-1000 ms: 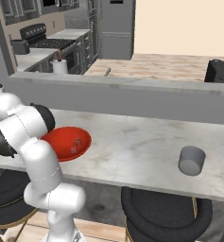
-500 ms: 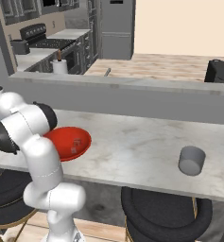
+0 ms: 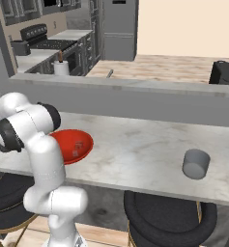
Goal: There are four ice cubes in the ice bowl. Place two ice cubes in each glass of water.
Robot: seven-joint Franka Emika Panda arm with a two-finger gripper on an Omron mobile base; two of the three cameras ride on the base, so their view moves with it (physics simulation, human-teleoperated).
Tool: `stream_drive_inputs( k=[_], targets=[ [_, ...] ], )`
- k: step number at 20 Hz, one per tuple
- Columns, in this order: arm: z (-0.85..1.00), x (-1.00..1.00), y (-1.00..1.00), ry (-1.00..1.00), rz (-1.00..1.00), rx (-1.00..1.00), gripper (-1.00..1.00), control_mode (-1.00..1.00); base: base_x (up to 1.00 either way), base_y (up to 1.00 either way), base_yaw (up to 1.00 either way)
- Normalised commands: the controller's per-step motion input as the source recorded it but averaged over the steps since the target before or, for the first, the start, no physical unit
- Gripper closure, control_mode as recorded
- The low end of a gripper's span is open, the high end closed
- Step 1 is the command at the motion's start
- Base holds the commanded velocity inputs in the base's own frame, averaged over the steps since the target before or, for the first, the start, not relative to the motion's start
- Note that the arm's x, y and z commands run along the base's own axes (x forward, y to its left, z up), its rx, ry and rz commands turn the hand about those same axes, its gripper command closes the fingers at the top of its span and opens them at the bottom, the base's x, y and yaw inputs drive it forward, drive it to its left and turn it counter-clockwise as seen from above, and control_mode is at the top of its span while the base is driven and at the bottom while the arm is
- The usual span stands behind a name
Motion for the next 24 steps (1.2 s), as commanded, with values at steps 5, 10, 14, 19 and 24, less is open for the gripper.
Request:
stream_drive_inputs(
  k=[5, 10, 14, 19, 24],
  targets=[
    [-0.03, 0.03, -0.03, -0.05, 0.00, 0.01, 1.00, -1.00, 0.00, 0.00, 0.00],
    [0.00, 0.00, -0.26, -0.05, 0.00, 0.03, -1.00, -1.00, 0.00, 0.00, 0.00],
    [-0.04, 0.00, -0.28, -0.03, 0.00, 0.04, -1.00, -1.00, 0.00, 0.00, 0.00],
    [-0.11, 0.09, -0.06, -0.03, 0.00, 0.01, -1.00, -1.00, 0.00, 0.00, 0.00],
    [0.02, 0.08, 0.00, -0.01, 0.00, 0.02, -1.00, -1.00, 0.00, 0.00, 0.00]
  ],
)
